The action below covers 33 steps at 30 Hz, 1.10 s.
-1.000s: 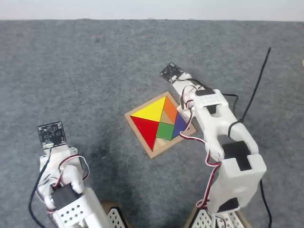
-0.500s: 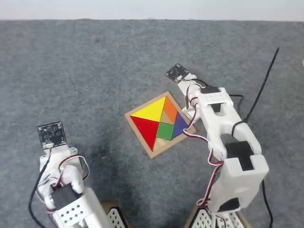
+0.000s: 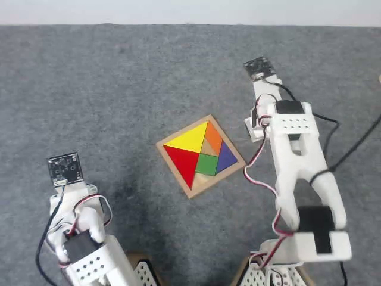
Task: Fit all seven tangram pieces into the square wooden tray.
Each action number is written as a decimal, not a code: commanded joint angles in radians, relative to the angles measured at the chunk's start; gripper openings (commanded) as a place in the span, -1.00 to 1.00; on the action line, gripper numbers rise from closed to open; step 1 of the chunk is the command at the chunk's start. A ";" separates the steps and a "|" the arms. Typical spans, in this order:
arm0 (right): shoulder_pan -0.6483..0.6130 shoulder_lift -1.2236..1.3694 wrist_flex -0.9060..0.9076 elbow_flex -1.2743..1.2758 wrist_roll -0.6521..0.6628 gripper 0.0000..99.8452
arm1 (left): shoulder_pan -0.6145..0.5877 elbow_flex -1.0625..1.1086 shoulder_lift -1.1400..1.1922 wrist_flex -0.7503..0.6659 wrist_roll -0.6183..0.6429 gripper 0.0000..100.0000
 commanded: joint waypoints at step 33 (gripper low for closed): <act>-0.610 -0.051 -0.035 0.183 -1.373 -0.70 | 0.005 -0.007 -0.008 0.002 -0.012 -0.97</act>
